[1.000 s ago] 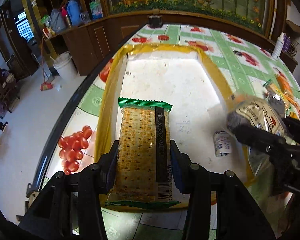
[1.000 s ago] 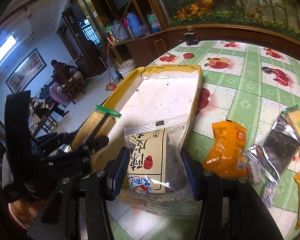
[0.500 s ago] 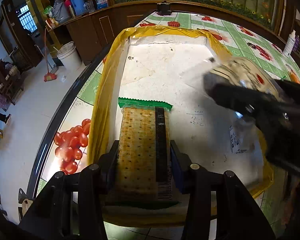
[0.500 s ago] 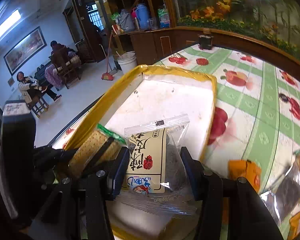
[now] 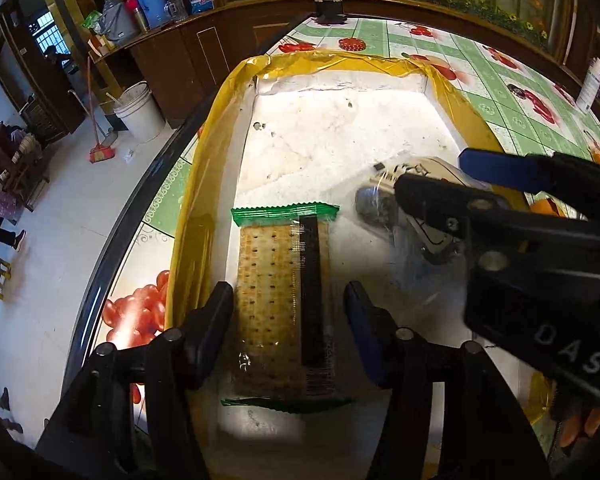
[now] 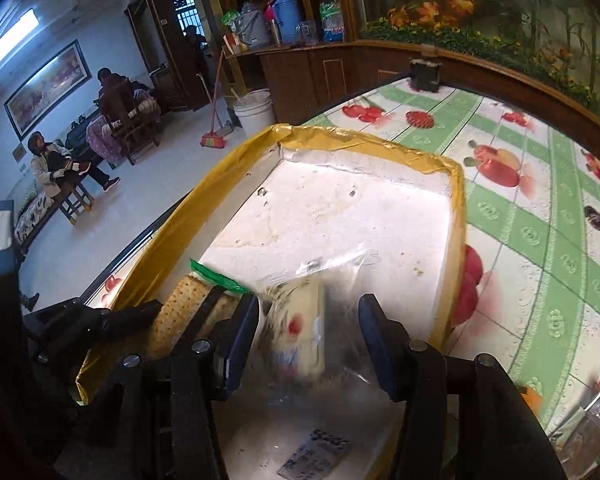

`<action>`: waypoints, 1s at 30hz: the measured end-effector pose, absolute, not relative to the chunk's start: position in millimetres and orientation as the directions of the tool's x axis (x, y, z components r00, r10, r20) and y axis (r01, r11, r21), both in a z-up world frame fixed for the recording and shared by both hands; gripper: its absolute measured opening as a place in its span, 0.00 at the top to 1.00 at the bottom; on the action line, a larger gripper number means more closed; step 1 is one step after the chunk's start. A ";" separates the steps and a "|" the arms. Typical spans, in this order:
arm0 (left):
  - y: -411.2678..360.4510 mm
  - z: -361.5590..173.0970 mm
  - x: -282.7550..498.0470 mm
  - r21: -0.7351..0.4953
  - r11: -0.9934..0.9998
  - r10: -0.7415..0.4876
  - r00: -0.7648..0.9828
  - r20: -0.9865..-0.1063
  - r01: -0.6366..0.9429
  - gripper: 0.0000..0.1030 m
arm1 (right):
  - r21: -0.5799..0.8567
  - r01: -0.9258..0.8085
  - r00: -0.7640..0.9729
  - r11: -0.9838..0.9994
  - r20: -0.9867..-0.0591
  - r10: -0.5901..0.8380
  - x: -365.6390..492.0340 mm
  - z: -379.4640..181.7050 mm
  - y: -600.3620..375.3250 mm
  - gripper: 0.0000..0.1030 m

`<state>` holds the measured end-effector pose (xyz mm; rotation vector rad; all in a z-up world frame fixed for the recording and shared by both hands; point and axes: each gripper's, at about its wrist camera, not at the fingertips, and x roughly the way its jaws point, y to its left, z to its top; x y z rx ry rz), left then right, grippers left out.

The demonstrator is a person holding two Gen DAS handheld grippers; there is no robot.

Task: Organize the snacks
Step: 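Open left tool to drop crackers in tray while right tool releases the clear bag, then grasp the dark green pack with left tool while right tool grasps the small white stick pack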

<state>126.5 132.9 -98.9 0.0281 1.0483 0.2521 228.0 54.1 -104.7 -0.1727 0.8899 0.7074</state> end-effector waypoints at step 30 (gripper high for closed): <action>-30.7 -60.8 52.8 -0.054 0.975 -0.163 0.528 -0.834 0.217 0.31 | 0.156 -0.145 0.672 0.977 -0.709 0.213 17.9 -89.7 -265.5 0.22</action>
